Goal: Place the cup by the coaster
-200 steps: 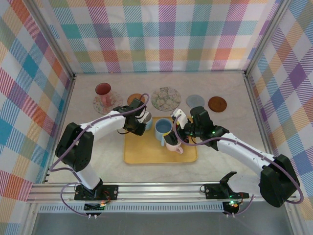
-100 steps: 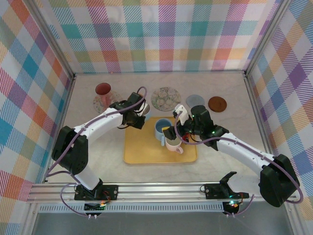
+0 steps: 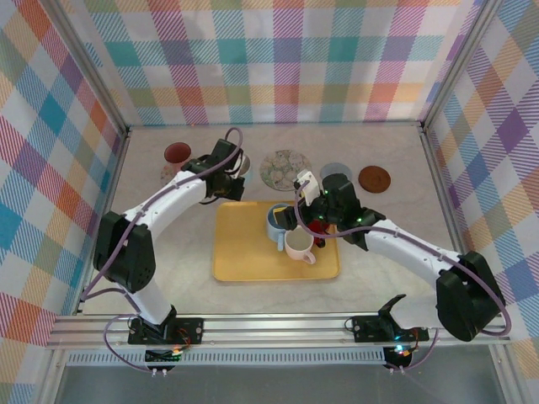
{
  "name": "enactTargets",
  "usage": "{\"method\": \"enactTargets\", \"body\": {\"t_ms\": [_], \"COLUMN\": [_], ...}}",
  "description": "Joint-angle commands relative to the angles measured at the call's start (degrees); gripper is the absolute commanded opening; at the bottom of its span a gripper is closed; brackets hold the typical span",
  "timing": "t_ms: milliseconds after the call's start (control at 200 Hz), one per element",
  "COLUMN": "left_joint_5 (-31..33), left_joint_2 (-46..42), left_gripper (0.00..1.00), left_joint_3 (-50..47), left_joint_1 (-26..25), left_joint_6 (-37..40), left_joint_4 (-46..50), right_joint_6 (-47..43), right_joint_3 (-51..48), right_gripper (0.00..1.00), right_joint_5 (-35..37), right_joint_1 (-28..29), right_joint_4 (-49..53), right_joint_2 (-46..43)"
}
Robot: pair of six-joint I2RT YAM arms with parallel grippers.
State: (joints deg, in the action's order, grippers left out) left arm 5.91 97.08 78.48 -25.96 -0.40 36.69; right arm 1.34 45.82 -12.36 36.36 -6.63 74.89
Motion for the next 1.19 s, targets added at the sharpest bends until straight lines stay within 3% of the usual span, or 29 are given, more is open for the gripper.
{"method": "enactTargets", "body": {"t_ms": [0, 655, 1190], "left_joint_5": [-0.23, -3.28, -4.14], "left_joint_2": [1.43, 15.27, 21.02], "left_gripper": [0.00, 0.00, 0.00], "left_joint_3": [4.13, 15.75, 18.31], "left_joint_1": [1.73, 6.17, 8.62], "left_joint_6": [-2.08, 2.82, 2.78], "left_joint_4": [-3.37, -0.56, -1.92], "right_joint_6": [1.45, 0.85, 1.11], "right_joint_3": [2.63, 4.19, 4.99], "right_gripper": [0.99, 0.99, 0.99], "right_joint_5": [0.75, 1.18, 0.23], "right_joint_1": [0.29, 0.29, 0.29], "right_joint_4": [-1.94, -1.50, -1.06], "right_joint_2": [1.18, 4.65, 5.96]}}
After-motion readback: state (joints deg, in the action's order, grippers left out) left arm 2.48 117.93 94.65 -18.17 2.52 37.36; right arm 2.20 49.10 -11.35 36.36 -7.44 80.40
